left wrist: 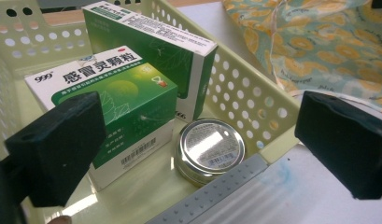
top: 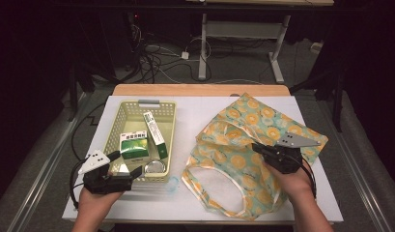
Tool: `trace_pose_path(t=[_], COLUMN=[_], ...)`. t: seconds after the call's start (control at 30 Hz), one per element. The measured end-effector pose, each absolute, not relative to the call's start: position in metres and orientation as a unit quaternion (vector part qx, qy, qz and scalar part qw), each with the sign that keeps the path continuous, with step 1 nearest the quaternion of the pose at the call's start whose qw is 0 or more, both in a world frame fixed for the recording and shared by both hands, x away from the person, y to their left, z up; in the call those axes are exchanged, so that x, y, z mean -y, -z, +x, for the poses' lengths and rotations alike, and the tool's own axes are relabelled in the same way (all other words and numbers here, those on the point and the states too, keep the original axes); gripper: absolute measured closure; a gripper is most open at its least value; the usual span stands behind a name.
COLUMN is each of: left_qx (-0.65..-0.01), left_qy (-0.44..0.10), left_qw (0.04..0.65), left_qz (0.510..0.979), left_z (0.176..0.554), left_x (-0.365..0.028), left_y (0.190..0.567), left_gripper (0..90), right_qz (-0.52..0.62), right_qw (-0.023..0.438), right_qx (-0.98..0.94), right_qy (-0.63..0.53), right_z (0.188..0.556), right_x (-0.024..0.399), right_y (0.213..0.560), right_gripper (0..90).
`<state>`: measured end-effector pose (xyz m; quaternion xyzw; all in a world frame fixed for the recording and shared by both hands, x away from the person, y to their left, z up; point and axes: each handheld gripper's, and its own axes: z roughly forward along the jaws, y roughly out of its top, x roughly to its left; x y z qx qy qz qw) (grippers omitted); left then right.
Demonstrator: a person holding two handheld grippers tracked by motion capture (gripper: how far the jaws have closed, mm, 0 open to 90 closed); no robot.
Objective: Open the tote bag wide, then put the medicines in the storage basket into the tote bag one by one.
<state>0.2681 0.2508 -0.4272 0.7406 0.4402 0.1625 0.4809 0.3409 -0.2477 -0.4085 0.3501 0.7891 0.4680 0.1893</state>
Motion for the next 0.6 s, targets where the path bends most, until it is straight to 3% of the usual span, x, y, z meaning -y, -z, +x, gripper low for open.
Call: trace_pose_path(t=[0.17, 0.6], left_qx=[-0.446, -0.44], left_qy=[-0.152, -0.157], left_qw=[0.489, 0.478], left_qz=[0.734, 0.744], left_z=[0.272, 0.301], left_x=[-0.249, -0.234], left_y=[0.423, 0.388], left_gripper=[14.8, 19.6], right_qz=[0.35, 0.355], right_qw=[0.19, 0.186], right_qx=[-0.789, -0.788], right_qy=[-0.467, -0.468], right_z=[0.341, 0.343], right_x=[0.249, 0.25], right_y=[0.409, 0.411], right_gripper=[90.0, 90.0])
